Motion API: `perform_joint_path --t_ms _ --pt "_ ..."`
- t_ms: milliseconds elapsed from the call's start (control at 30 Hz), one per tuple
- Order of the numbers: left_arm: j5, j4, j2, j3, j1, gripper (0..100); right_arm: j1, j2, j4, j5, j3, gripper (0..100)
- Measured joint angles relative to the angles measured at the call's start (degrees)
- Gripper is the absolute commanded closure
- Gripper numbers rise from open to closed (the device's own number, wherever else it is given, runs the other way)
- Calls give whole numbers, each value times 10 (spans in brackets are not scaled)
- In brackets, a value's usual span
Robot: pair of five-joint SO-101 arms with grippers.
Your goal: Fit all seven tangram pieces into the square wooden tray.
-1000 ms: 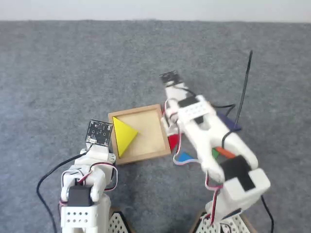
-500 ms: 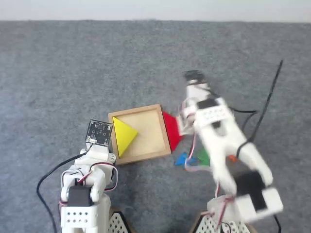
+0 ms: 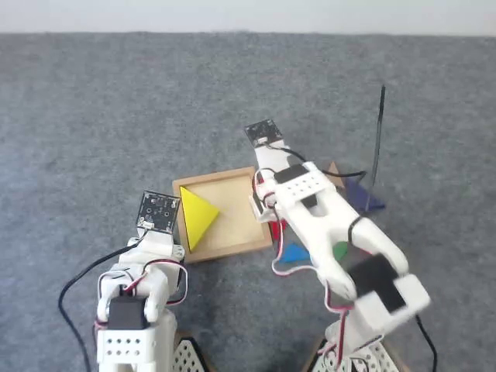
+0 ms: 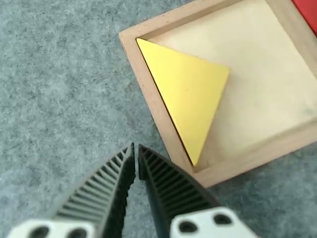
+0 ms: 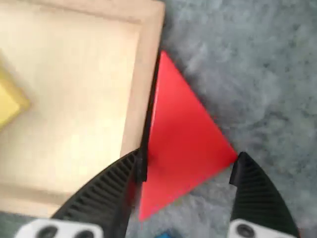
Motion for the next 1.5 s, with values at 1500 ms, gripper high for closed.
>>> perform_joint_path --t_ms 1500 --pt "0 0 0 0 0 987 -3 -10 117 73 -91 840"
